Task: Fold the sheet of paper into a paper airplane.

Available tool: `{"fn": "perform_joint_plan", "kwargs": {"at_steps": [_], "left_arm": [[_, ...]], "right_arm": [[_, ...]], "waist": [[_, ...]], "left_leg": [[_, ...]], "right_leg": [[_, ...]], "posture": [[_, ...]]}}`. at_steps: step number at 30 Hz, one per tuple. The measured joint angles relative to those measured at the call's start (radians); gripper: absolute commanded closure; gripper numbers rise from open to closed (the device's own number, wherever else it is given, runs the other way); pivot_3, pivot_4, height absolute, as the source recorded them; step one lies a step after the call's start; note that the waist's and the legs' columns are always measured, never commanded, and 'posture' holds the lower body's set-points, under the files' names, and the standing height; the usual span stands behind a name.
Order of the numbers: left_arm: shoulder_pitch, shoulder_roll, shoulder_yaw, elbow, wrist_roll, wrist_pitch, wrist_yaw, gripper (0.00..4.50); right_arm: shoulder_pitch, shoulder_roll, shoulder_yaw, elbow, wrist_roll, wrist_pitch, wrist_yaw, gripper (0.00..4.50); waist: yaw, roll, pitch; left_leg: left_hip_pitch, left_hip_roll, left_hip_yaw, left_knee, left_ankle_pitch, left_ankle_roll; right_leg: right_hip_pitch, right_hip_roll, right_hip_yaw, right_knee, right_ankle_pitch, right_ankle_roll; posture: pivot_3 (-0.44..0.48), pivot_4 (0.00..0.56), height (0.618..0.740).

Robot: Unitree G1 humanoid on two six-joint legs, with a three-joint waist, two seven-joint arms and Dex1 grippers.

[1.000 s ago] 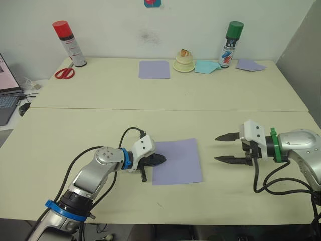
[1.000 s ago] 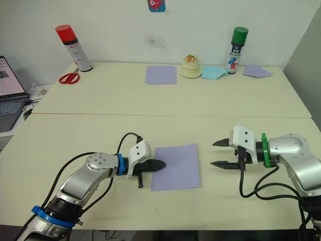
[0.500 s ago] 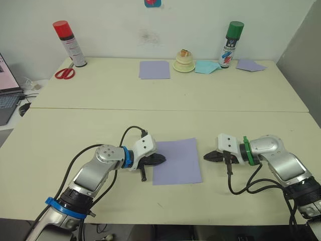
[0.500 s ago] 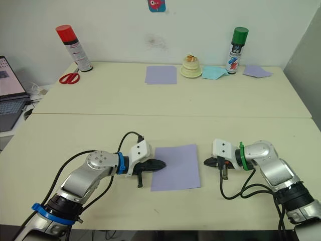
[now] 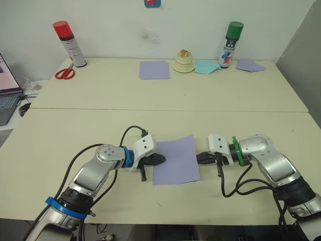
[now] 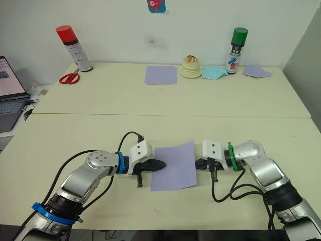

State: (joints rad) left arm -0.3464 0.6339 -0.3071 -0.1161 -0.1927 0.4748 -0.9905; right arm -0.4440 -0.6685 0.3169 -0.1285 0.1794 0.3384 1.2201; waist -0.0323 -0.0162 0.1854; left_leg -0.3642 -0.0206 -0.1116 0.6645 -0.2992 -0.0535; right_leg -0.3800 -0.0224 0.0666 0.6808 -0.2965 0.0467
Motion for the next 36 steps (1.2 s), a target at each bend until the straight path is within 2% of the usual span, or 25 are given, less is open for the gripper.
{"fn": "perform_joint_plan", "kwargs": {"at_steps": [9, 25, 36], "left_arm": [[0.002, 0.009, -0.001, -0.006, 0.003, 0.0, -0.003, 4.5], [0.014, 0.025, 0.001, -0.022, 0.003, 0.001, -0.003, 4.5], [0.029, 0.031, 0.011, -0.039, 0.003, 0.01, -0.002, 4.5]], "right_arm": [[-0.031, 0.041, 0.001, -0.039, 0.021, 0.046, -0.005, 4.46], [-0.096, 0.17, 0.104, 0.107, -0.05, -0.044, -0.021, 4.46], [-0.106, 0.205, 0.136, 0.137, -0.084, -0.079, -0.021, 4.46]], "waist": [[-0.002, 0.0, 0.0], [-0.006, 0.0, -0.001], [-0.007, 0.0, -0.001]], "left_leg": [[0.0, 0.0, 0.0, 0.0, 0.0, 0.0], [0.001, 0.001, -0.001, 0.0, 0.0, 0.0], [0.001, 0.001, -0.001, 0.0, 0.0, 0.0]], "right_leg": [[0.0, 0.0, 0.0, 0.0, 0.0, 0.0], [0.0, 0.0, -0.001, 0.0, 0.0, 0.0], [-0.001, 0.0, -0.001, 0.0, 0.0, 0.0]], "posture": [[0.0, 0.15, 0.74], [0.0, 0.15, 0.74], [0.0, 0.15, 0.74]]}}
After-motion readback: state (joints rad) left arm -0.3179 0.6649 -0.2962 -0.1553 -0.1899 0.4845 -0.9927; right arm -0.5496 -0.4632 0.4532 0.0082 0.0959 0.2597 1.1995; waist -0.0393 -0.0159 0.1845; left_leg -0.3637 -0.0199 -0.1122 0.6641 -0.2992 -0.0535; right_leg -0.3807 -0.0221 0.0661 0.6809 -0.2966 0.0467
